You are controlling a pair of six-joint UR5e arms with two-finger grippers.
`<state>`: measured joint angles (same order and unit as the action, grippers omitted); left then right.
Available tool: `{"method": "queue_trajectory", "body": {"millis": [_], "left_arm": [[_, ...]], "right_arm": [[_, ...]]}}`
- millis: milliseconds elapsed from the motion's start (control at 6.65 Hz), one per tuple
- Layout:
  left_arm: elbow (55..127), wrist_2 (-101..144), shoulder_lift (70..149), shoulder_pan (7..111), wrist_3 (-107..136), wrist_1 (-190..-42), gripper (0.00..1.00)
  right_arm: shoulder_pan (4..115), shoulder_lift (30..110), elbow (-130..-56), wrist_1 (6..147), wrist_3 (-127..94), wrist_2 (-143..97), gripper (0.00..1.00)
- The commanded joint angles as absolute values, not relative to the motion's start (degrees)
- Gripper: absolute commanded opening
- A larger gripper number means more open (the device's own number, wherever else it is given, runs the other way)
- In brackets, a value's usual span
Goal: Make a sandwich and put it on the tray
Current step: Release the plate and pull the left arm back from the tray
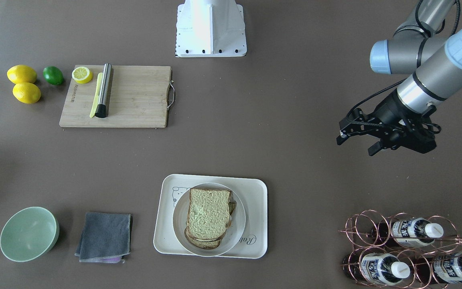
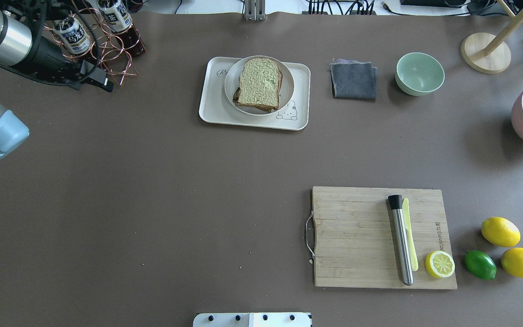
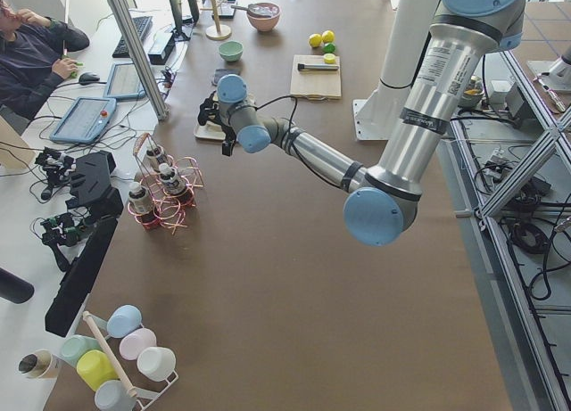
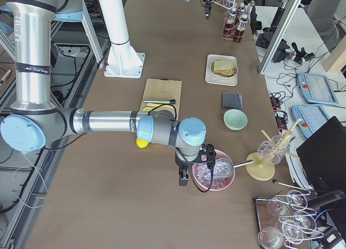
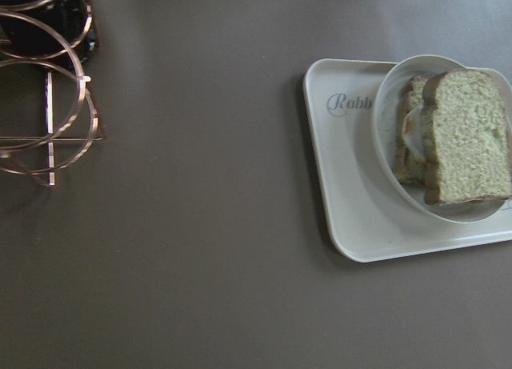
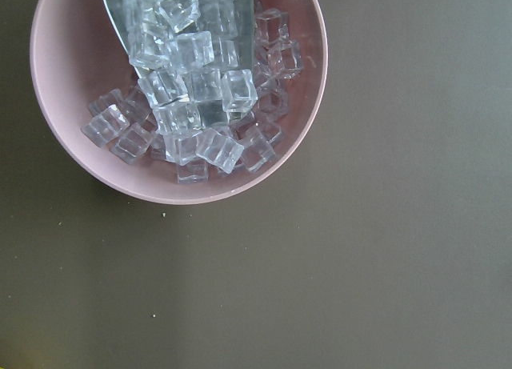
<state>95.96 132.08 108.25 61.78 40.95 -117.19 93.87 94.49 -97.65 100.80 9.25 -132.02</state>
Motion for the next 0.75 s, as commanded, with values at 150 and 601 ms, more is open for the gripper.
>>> {"method": "queue_trajectory", "body": {"millis": [150, 601], "left_arm": [[96.4, 132.1, 100.9, 74.7, 13.2, -105.3, 0.98], [96.2, 132.1, 99.6, 87.7, -10.0, -89.3, 0.98]], "right_arm": [[93.9, 95.1, -97.6, 100.7, 9.3, -132.0, 1.00], [93.9, 95.1, -97.6, 100.7, 9.3, -132.0, 1.00]]}}
